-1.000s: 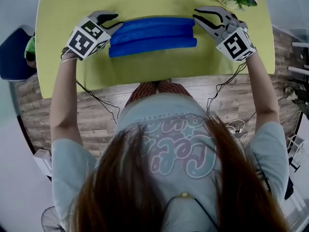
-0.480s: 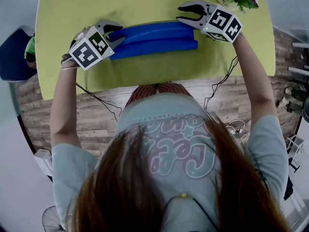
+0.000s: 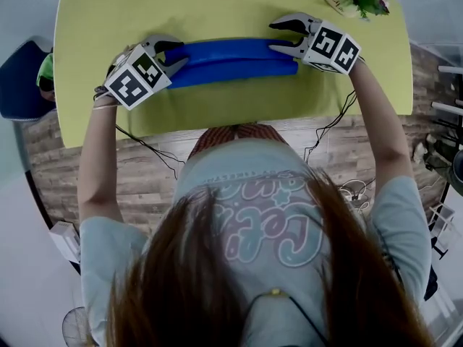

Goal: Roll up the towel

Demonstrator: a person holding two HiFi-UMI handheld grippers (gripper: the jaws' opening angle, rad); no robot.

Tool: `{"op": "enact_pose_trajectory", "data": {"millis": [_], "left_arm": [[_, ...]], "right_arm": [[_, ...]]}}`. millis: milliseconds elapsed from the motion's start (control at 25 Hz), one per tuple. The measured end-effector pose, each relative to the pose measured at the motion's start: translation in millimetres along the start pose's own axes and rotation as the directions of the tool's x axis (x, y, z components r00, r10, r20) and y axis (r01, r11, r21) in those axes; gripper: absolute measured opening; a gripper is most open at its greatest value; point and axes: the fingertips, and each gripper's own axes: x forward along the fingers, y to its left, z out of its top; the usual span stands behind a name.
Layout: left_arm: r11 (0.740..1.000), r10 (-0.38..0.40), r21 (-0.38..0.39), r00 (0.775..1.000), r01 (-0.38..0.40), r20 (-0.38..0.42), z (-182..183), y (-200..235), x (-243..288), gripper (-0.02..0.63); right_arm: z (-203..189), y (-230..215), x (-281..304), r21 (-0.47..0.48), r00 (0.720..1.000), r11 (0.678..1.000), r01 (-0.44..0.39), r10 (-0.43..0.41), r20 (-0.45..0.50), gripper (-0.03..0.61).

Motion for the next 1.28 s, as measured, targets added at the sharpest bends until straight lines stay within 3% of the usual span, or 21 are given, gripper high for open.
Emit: {"op": "enact_pose_trajectory", "data": {"millis": [120,240,360,520,600,720,840,1120,1280], "left_arm": [[0.999,0.028,-0.026,0.999,-0.027,0.019,-2,10,-7,0.118],[0.991,0.086,-0.109,0.993,-0.077,0.08,2,35,-21,0.118],[0.983,0.068,-0.18,0.991,-0.045,0.119,11,48,-21,0.118],[0.99,-0.097,-0.1,0.995,0.098,0.015,11,25,9,0.138],[0.98,-0.175,-0.104,0.984,0.171,-0.022,9,16,15,0.144],[0.96,-0.237,-0.154,0.972,0.233,-0.008,11,13,9,0.144],[0.95,-0.258,-0.181,0.966,0.253,-0.007,10,11,5,0.144],[0.958,-0.263,-0.143,0.96,0.248,-0.099,-2,-3,12,0.143],[0.971,-0.219,-0.121,0.968,0.205,-0.119,-1,-3,14,0.143]], "right_arm": [[1,-1,-2,-0.022,1.0,1.0,0.001,-0.001,-0.004,0.192],[0,2,0,-0.038,1.0,0.999,-0.015,0.014,-0.013,0.19],[0,2,0,-0.054,1.0,0.998,-0.024,0.023,-0.015,0.19],[1,6,1,-0.081,0.998,0.996,-0.044,0.041,-0.041,0.19],[2,7,1,-0.092,0.997,0.994,-0.056,0.052,-0.053,0.189],[3,6,0,-0.088,0.996,0.994,-0.069,0.063,-0.061,0.19],[3,6,-2,-0.084,0.996,0.994,-0.072,0.067,-0.061,0.19],[-5,14,2,-0.047,0.99,0.993,-0.106,0.101,-0.095,0.184],[-8,22,3,0.031,0.985,0.989,-0.146,0.149,-0.09,0.078]]}}
